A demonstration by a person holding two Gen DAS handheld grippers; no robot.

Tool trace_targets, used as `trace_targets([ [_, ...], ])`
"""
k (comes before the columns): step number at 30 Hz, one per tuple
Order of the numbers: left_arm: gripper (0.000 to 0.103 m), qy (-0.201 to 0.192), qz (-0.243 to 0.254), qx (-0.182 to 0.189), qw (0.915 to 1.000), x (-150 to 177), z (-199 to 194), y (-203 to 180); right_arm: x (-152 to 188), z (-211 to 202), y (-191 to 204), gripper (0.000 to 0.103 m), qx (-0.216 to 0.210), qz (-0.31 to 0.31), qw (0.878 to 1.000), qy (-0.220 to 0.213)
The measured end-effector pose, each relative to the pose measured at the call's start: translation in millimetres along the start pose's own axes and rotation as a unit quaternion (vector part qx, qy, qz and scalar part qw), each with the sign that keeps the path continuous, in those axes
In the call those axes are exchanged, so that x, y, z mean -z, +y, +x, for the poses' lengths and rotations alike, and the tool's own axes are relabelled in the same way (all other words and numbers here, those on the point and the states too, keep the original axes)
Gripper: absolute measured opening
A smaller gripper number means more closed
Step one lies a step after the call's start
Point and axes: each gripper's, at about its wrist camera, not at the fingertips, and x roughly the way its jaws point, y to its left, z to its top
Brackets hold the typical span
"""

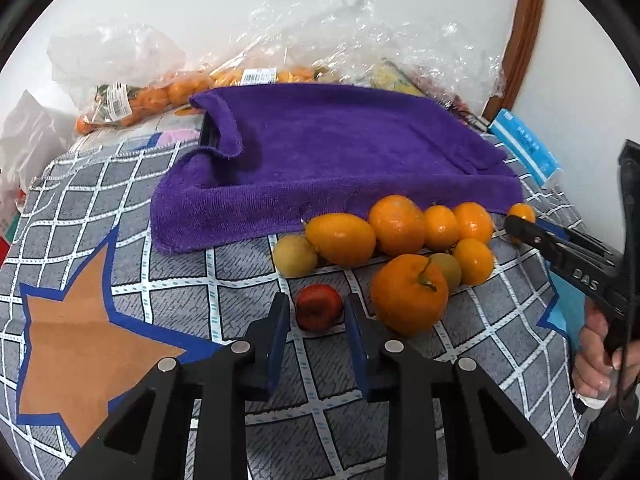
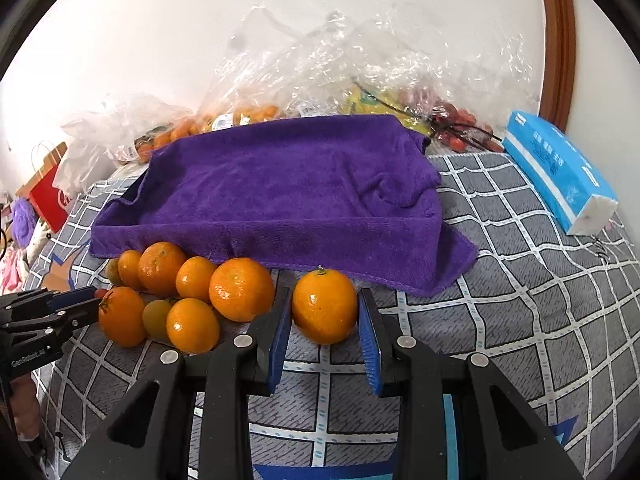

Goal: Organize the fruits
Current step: 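Close the left tool on the small red fruit while the right tool holds the orange, then lift the red fruit with the left tool while the right tool carries the orange over the towel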

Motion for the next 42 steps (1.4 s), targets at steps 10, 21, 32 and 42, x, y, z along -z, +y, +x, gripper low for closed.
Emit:
trace_targets([
  [10,0.024,-0.011,-0.001,0.012,0.9999,-2.2,-0.4,-0.2,-1.5,-17.9,-3.5,0.032,0.013,0.006,1.000,-0.007],
  [21,0.024,-0.022,-0.020,0.011,0.9995,-6.3,-19.6,6.4,-19.2,-33.5,3.5,0.032,0.019,-0.009,0.999,-0.026],
  [32,0.024,-0.058,-0.039,0.004,0.9976,-59.8,-44.5,17.6,-61.8,-44.0,19.9,0.032,0.020,-0.036,0.997,-0.063],
  [42,0.024,-0.092,-0.068,0.002,0.9934,-105.7,-25.5,21.3,-97.1,-28.8,20.9,0.032,0.020,-0.045,0.996,-0.077],
])
